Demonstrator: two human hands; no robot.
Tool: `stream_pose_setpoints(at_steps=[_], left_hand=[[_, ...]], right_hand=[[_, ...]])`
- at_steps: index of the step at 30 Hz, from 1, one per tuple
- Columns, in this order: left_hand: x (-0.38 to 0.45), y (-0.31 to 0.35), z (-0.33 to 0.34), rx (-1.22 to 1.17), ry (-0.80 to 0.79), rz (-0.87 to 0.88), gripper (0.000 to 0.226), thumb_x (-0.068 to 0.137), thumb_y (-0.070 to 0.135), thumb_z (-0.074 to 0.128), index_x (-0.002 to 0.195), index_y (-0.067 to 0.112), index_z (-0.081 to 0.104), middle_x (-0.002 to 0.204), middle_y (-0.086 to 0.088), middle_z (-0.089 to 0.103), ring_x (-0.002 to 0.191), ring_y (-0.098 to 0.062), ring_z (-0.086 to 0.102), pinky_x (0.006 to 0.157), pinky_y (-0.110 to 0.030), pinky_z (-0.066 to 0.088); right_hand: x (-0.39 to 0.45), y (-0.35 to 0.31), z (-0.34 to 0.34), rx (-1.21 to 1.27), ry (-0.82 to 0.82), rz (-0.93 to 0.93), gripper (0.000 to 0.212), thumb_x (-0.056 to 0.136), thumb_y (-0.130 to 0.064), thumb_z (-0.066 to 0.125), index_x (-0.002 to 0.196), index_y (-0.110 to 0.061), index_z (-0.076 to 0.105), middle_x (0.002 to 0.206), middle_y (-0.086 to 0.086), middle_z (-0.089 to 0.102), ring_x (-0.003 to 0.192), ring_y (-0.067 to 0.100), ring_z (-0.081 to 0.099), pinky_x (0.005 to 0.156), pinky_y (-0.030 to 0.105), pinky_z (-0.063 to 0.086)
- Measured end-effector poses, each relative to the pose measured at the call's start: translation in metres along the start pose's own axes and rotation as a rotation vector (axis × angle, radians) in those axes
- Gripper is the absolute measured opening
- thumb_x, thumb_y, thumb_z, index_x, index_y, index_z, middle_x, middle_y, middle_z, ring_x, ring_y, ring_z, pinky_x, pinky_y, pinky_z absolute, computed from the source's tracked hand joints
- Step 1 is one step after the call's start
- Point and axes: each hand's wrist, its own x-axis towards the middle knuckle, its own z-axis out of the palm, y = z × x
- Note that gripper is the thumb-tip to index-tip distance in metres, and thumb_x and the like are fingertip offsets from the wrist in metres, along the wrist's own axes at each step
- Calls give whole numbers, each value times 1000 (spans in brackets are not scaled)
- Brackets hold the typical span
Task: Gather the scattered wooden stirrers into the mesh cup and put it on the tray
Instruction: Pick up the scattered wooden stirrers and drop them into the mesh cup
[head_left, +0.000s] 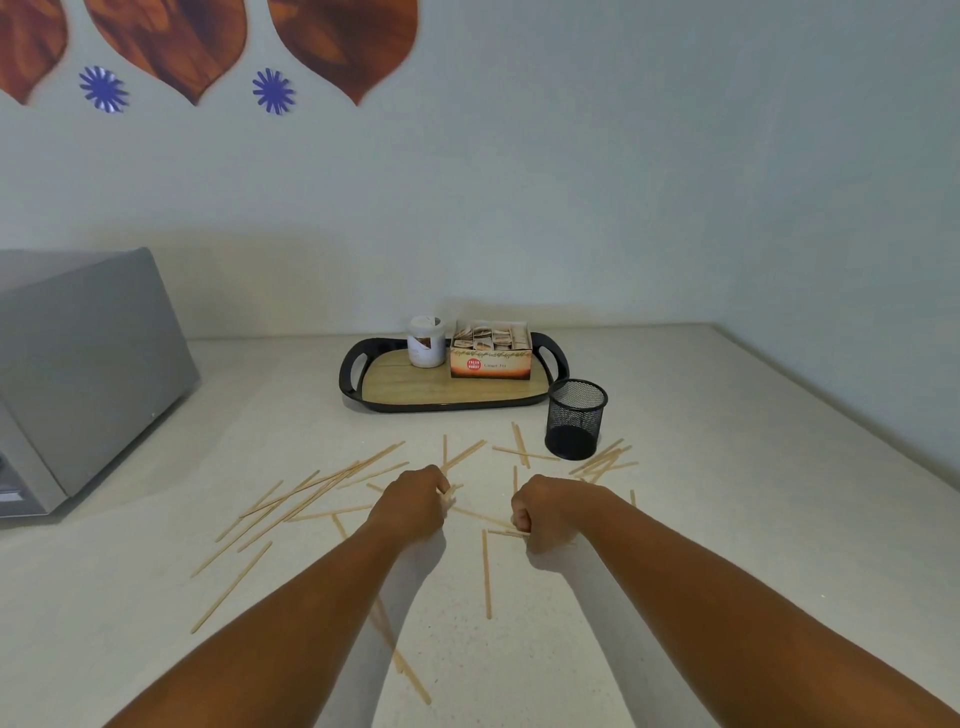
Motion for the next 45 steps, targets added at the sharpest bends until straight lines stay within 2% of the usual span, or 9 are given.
stream_pose_setpoints(at_steps=[5,7,11,15,18,27,32,36,45], left_hand=[[3,4,-7,-102,57,20,27,95,17,64,122,20,64,108,-4,74,89,-15,64,73,-22,43],[5,7,-11,-124,70,35,37,95,13,63,131,23,58,103,-1,72,83,-11,62,74,-21,45],[10,15,-17,-172,89,76,48,95,11,65,138,28,52,89,3,67,78,-9,62,77,-23,50],[18,25,-22,-169,99,115,37,97,13,62,130,28,60,100,-1,71,80,-11,62,76,-24,51],[25,34,-24,-185,101,125,38,98,13,60,133,29,59,106,-2,72,82,-10,62,76,-21,44],[52,73,-45,-255,137,237,45,97,15,62,140,28,56,96,3,68,88,-11,63,79,-22,47],[65,99,-54,-245,205,334,46,97,15,63,140,26,55,85,8,64,78,-4,59,71,-19,44],[76,114,-57,-235,226,372,45,97,16,63,140,28,54,96,3,67,80,-9,61,70,-21,48],[103,149,-70,-249,265,447,39,96,15,63,133,26,60,88,-2,70,82,-19,66,77,-31,51]], right_hand=[[-2,1,-6,154,72,-19,24,82,-22,64,104,-15,69,96,1,60,87,18,58,73,27,47],[-1,2,-12,222,121,-27,13,86,-24,61,85,-13,68,83,1,55,79,16,53,67,25,42],[-6,9,-27,383,218,-2,27,88,-16,58,61,-13,57,74,2,52,70,13,49,65,25,39],[-5,20,-34,623,264,60,17,90,-14,61,91,-3,74,82,3,68,70,8,62,66,16,47],[-2,26,-36,736,308,81,14,91,-17,64,90,-7,73,82,-2,71,66,2,67,54,7,43],[7,39,-54,1017,508,93,23,84,-15,75,106,-7,75,90,2,75,75,9,70,75,17,57],[11,46,-70,922,666,73,63,84,-10,74,140,-20,48,91,12,73,81,22,72,84,34,59],[15,56,-76,767,714,78,92,87,-12,72,154,-36,14,89,14,69,80,24,71,83,31,58],[17,80,-88,709,855,107,63,88,-10,67,145,-26,43,88,8,68,72,18,65,64,18,52]])
